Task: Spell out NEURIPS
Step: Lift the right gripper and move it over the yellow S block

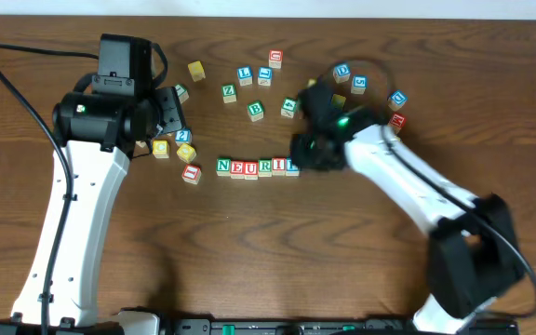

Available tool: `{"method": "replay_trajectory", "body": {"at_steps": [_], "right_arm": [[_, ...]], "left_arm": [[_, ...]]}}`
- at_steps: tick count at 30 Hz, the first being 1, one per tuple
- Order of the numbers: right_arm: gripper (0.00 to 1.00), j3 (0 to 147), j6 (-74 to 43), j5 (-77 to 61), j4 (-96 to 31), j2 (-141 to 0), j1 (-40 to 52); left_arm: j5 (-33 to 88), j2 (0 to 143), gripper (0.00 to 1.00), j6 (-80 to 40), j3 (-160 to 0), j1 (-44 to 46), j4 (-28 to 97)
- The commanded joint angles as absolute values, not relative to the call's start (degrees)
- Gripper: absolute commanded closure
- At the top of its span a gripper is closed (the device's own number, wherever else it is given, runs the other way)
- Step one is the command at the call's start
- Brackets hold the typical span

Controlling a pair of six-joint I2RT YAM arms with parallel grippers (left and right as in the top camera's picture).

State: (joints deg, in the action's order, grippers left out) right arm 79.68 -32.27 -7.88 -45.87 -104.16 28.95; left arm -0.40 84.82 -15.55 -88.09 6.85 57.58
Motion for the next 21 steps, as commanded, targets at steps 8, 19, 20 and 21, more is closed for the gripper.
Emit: {"method": "replay_trajectory", "body": {"at_steps": [8,19,20,21], "right_arm": [[0.65,97.49,-22.74,-4.6,-52.1,-101.32,20.75],[0.64,125.14,-18.15,-3.09,-63.92,-118.48,18.96],[0.64,126.13,-18.39,-2.92,-63.59,-119.94,18.96],[0.64,126.69,-18.63,-2.9,-62.96,-120.99,18.96]], "left_arm": [[-1.39,85.36,0.4,-15.0,-88.36,6.66,57.52],[-1.39,85.36,0.4,-15.03,-88.36,6.66,56.73],[-1.39,85.36,0.4,-15.0,-88.36,6.66,56.73],[-1.39,85.36,0.4,-15.0,-88.36,6.66,56.73]]}}
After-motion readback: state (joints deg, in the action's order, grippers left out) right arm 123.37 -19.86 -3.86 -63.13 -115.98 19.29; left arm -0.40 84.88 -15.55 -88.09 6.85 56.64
